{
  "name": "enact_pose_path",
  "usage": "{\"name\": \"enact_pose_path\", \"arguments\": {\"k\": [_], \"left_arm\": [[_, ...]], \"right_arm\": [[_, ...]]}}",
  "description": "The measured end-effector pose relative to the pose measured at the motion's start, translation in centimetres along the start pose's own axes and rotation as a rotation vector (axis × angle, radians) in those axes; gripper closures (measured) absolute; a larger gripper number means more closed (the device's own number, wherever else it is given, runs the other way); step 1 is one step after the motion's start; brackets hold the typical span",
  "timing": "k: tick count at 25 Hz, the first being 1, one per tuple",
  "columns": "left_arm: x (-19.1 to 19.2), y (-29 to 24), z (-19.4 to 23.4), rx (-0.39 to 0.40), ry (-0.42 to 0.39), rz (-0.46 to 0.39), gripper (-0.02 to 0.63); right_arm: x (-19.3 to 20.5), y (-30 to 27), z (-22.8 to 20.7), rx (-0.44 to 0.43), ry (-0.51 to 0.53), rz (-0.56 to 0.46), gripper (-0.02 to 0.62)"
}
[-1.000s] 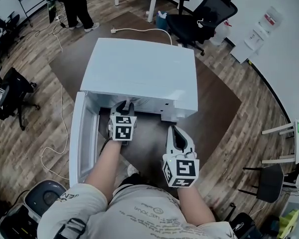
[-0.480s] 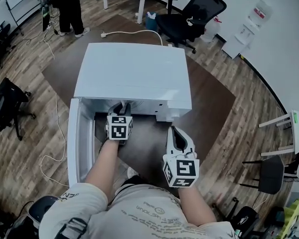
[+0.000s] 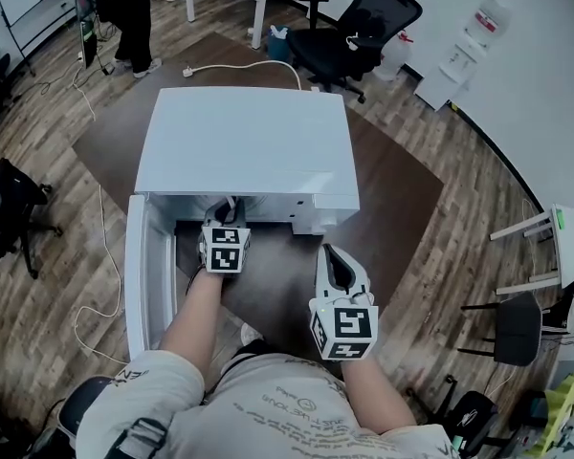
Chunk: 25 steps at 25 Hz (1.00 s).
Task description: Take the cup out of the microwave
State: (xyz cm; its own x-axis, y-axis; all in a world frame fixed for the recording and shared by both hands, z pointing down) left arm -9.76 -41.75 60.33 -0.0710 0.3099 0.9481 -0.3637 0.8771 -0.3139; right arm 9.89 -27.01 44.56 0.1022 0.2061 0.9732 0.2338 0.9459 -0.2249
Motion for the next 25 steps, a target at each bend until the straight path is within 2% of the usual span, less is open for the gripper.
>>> {"name": "enact_pose_path", "arguments": {"k": [4, 10, 14, 18, 25], "left_arm": [[-0.4, 1.0, -1.3, 0.027, -0.018, -0.029, 0.568], [-1.5, 3.0, -2.4, 0.017, -0.007, -0.076, 0.577], [-2.7, 5.0, -3.2, 0.014, 0.03, -0.11, 0.577], [-4.3, 7.4, -4.4, 0.009, 0.013, -0.137, 0.577], [-5.7, 11.6, -7.2, -0.016, 0.01, -0.129, 0.577]], "right_arm": [[0.0, 0.2, 0.1, -0.007, -0.004, -0.003, 0.58], [0.1, 0.7, 0.4, -0.031, 0.001, -0.01, 0.58], [0.1, 1.0, 0.5, -0.051, -0.013, -0.017, 0.58], [-0.4, 1.1, 1.0, -0.096, -0.023, -0.04, 0.58], [-0.6, 1.9, 1.4, -0.189, -0.033, -0.069, 0.58]]}}
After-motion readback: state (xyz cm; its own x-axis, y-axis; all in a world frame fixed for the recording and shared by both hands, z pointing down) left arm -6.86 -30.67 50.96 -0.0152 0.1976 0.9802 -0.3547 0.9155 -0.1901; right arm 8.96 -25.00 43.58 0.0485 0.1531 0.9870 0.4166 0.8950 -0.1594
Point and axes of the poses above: the fingertips, and each gripper's own axes: y backward along the fingers, z to its left, x out of its underside, the point moved 7 cm from there along y, backward along the fingers, and after that the axes turned 8 degrees about -z, right-handed, at the moved point
